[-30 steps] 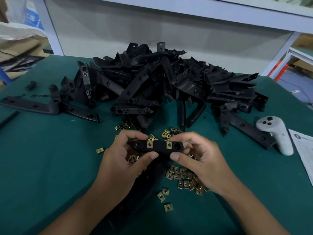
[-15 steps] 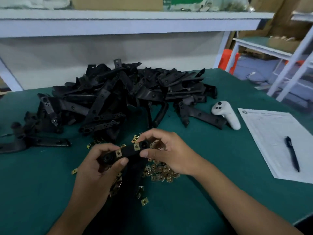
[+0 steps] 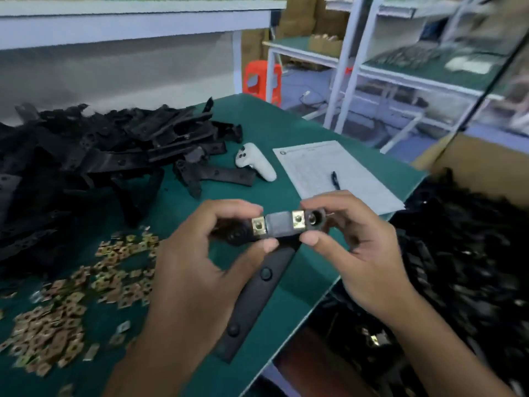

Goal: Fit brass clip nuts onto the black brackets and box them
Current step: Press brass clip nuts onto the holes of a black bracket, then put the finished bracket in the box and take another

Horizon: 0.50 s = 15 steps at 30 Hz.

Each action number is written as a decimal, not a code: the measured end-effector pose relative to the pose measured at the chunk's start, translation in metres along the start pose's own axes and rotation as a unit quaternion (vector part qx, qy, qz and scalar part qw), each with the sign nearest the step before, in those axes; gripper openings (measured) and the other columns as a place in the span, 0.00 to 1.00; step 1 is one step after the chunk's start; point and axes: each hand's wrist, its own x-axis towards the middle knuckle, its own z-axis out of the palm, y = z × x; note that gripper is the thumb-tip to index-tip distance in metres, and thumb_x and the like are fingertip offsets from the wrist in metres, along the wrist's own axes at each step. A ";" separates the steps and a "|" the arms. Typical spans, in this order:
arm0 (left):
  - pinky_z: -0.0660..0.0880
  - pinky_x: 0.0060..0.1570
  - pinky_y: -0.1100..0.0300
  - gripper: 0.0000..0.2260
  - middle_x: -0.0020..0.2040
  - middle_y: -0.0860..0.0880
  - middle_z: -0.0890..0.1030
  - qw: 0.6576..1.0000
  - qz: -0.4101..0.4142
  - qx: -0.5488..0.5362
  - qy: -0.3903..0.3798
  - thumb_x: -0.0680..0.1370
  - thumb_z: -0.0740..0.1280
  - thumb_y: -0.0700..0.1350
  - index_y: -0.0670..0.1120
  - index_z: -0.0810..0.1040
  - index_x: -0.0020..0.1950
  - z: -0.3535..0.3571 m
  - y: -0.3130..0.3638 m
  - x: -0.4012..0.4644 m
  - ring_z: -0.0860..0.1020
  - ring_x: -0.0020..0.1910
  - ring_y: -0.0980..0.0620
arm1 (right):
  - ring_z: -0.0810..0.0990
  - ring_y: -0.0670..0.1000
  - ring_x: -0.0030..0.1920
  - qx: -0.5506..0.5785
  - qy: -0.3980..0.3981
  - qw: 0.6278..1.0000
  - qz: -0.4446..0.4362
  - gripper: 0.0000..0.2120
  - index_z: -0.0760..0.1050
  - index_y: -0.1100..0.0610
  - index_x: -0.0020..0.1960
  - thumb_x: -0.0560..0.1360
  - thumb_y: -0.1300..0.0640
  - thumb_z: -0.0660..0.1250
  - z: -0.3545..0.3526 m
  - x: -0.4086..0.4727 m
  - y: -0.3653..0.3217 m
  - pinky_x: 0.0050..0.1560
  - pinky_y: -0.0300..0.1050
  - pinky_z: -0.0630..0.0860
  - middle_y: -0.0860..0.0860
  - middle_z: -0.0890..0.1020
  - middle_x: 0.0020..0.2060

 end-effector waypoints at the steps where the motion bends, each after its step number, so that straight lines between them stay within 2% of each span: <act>1: 0.72 0.53 0.72 0.12 0.55 0.65 0.81 1.000 0.010 0.004 -0.018 0.72 0.72 0.56 0.61 0.77 0.54 0.018 0.006 0.004 0.79 0.56 0.63 | 0.80 0.50 0.54 -0.029 0.020 0.999 0.009 0.12 0.78 0.39 0.61 0.78 0.47 0.71 -0.019 -0.007 0.000 0.53 0.44 0.76 0.40 0.80 0.53; 3: 0.68 0.53 0.76 0.12 0.54 0.65 0.80 0.998 0.030 0.008 -0.054 0.71 0.73 0.55 0.60 0.76 0.53 0.054 0.017 0.010 0.78 0.56 0.66 | 0.80 0.51 0.56 -0.086 0.056 0.995 0.020 0.12 0.79 0.44 0.61 0.78 0.48 0.71 -0.057 -0.023 0.000 0.54 0.45 0.75 0.41 0.80 0.54; 5: 0.67 0.54 0.76 0.12 0.54 0.63 0.80 0.995 0.061 -0.004 -0.084 0.72 0.75 0.53 0.58 0.77 0.52 0.090 0.026 0.014 0.77 0.57 0.66 | 0.80 0.50 0.58 -0.145 0.084 0.986 0.027 0.13 0.79 0.48 0.61 0.78 0.48 0.71 -0.090 -0.039 0.001 0.58 0.44 0.74 0.41 0.80 0.56; 8: 0.71 0.57 0.66 0.12 0.54 0.63 0.78 0.987 0.104 -0.007 -0.126 0.72 0.77 0.51 0.56 0.77 0.52 0.140 0.033 0.014 0.77 0.57 0.61 | 0.79 0.49 0.61 -0.229 0.102 0.967 0.050 0.13 0.78 0.49 0.62 0.78 0.48 0.71 -0.131 -0.066 0.003 0.58 0.39 0.73 0.39 0.79 0.58; 11: 0.73 0.56 0.56 0.13 0.54 0.63 0.77 0.976 0.136 0.013 -0.169 0.71 0.77 0.51 0.56 0.77 0.52 0.182 0.038 0.009 0.76 0.55 0.59 | 0.79 0.47 0.61 -0.284 0.120 0.947 0.086 0.13 0.78 0.44 0.62 0.78 0.48 0.70 -0.159 -0.094 0.010 0.54 0.36 0.73 0.39 0.79 0.59; 15: 0.67 0.63 0.61 0.18 0.62 0.64 0.75 0.960 0.135 0.081 -0.230 0.76 0.70 0.59 0.58 0.74 0.64 0.207 0.033 -0.003 0.71 0.61 0.61 | 0.77 0.39 0.62 -0.347 0.120 0.914 0.172 0.14 0.80 0.46 0.59 0.74 0.52 0.74 -0.173 -0.124 0.028 0.59 0.39 0.75 0.37 0.77 0.58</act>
